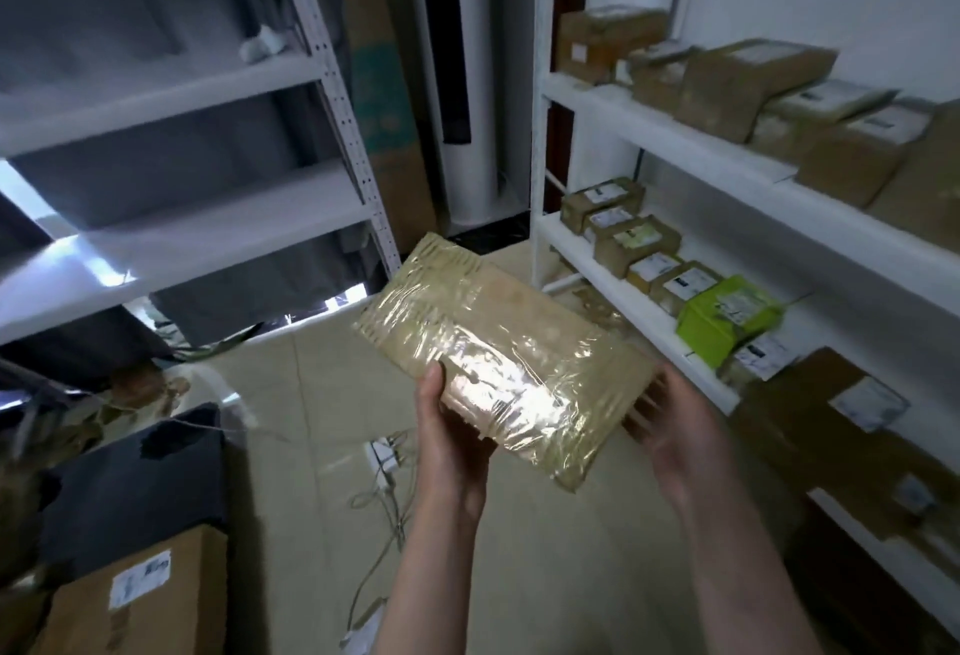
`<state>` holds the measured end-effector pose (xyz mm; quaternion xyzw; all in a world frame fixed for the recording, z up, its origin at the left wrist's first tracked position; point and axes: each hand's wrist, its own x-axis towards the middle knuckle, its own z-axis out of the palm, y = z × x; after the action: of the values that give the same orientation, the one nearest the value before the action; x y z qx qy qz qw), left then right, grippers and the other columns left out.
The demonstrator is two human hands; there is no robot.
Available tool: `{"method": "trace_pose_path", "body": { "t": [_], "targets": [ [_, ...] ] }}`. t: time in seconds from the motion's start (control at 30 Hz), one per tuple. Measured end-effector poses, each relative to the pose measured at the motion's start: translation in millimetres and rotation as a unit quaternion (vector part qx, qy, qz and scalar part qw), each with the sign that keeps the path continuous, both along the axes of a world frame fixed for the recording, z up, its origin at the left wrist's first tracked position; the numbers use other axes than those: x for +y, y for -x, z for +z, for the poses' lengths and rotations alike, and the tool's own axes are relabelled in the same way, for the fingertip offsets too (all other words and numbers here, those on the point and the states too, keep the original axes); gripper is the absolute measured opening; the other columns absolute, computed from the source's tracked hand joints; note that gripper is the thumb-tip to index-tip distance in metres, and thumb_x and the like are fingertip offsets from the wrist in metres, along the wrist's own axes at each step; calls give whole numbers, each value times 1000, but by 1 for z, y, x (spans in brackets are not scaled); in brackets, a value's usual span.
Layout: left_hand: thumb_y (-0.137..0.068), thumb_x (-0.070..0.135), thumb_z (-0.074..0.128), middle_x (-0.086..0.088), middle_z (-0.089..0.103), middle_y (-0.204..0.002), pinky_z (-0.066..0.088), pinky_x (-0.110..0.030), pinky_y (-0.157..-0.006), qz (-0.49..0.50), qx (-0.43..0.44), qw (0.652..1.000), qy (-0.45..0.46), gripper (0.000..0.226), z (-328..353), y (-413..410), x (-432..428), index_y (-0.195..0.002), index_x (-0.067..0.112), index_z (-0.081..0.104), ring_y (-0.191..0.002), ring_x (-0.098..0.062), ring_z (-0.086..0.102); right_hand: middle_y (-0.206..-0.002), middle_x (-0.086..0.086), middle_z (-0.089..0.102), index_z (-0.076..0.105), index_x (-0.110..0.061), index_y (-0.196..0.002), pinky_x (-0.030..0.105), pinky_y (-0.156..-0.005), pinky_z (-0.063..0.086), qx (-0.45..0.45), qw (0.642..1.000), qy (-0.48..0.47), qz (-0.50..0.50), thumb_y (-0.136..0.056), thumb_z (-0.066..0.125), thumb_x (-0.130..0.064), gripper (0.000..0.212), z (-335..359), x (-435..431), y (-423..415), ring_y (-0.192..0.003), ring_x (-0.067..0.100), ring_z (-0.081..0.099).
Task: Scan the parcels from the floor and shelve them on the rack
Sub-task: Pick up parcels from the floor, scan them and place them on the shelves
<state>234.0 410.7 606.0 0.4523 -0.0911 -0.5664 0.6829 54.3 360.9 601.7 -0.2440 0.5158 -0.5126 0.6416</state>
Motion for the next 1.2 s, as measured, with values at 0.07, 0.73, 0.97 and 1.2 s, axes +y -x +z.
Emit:
{"method": "trace_pose_path", "body": {
  "t": [0.07, 0.73, 0.97, 1.2],
  "targets": [
    [-71, 62, 65, -6, 74, -111, 53, -41, -87, -8, 15, 999, 50, 67, 13, 2, 0, -123, 19, 66, -100, -23, 70, -107, 5, 71, 71, -21, -105, 38, -79, 51, -25, 999, -24, 19, -94, 57, -37, 24, 11, 7, 3, -102, 25, 65],
    [-95, 69, 37, -7, 74, -117, 54, -40, -87, -148, -123, 981, -2, 69, 39, -14, 1, -133, 19, 64, -110, -25, 70, -107, 17, 74, 64, -11, -117, 66, -91, 46, -196, 977, 43, 69, -76, 55, -28, 46, 46, 42, -2, -104, 40, 67],
    [-63, 77, 49, 5, 76, -112, 55, -41, -93, -262, -234, 936, 22, 79, 48, 13, 3, -122, 29, 69, -104, -13, 72, -93, 9, 76, 61, -9, -114, 50, -80, 51, -129, 990, 57, -6, -95, 39, -12, 30, 31, 51, 14, -85, 24, 72],
    [-52, 66, 71, -2, 76, -112, 55, -37, -85, -354, -244, 903, -5, 85, 33, 55, -6, -123, 18, 67, -107, -18, 69, -131, 15, 64, 44, -13, -144, 41, -79, 56, -49, 993, 102, -23, -51, 77, -34, 102, 14, 75, 73, -116, 35, 63]
  ]
}}
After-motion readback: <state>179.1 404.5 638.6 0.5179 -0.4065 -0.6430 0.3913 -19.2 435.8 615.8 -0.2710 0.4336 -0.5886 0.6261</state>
